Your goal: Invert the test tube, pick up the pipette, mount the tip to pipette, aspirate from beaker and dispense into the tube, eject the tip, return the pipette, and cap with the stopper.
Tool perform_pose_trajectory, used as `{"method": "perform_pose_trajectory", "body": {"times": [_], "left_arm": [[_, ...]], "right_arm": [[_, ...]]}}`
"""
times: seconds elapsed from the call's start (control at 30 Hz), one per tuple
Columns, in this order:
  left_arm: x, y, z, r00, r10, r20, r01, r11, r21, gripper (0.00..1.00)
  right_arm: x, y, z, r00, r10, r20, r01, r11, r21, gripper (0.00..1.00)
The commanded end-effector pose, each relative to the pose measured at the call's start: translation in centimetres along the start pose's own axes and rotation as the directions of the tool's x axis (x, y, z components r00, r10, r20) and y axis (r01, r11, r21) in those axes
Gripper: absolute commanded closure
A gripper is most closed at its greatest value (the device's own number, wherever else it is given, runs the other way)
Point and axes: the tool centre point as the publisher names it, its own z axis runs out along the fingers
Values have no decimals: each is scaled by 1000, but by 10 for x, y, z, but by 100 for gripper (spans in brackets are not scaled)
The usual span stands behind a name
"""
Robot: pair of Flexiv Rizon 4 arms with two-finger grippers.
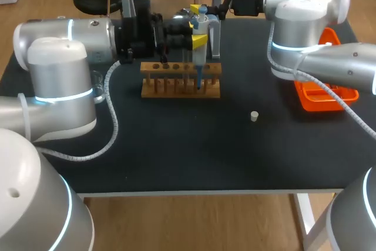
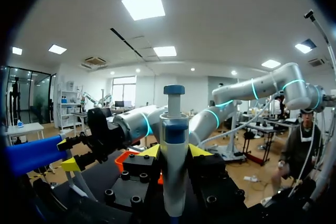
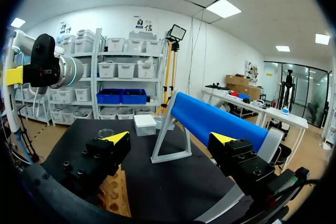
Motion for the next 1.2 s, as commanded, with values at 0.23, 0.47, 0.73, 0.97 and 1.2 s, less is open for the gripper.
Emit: {"method": "perform_pose_trajectory", "body": {"times": [0.23, 0.47, 0.73, 0.97, 1.2], "left_arm": [[-29, -18, -63, 973, 40, 227, -42, 999, 4, 100], [-70, -31, -98, 927, 80, 365, -77, 997, -23, 100], [-122, -36, -120, 846, 98, 525, -106, 994, -15, 100], [-157, -30, -124, 772, 79, 631, -103, 995, 1, 100], [-186, -23, -120, 675, 48, 737, -72, 997, 1, 100]], "right_arm": [[0, 0, 0, 1000, 0, 1, 0, 1000, 1, 0], [0, 0, 0, 1000, 0, 1, 0, 1000, 1, 0], [0, 0, 0, 1000, 0, 1, 0, 1000, 1, 0], [0, 0, 0, 1000, 0, 1, 0, 1000, 1, 0], [0, 0, 0, 1000, 0, 1, 0, 1000, 1, 0]]}}
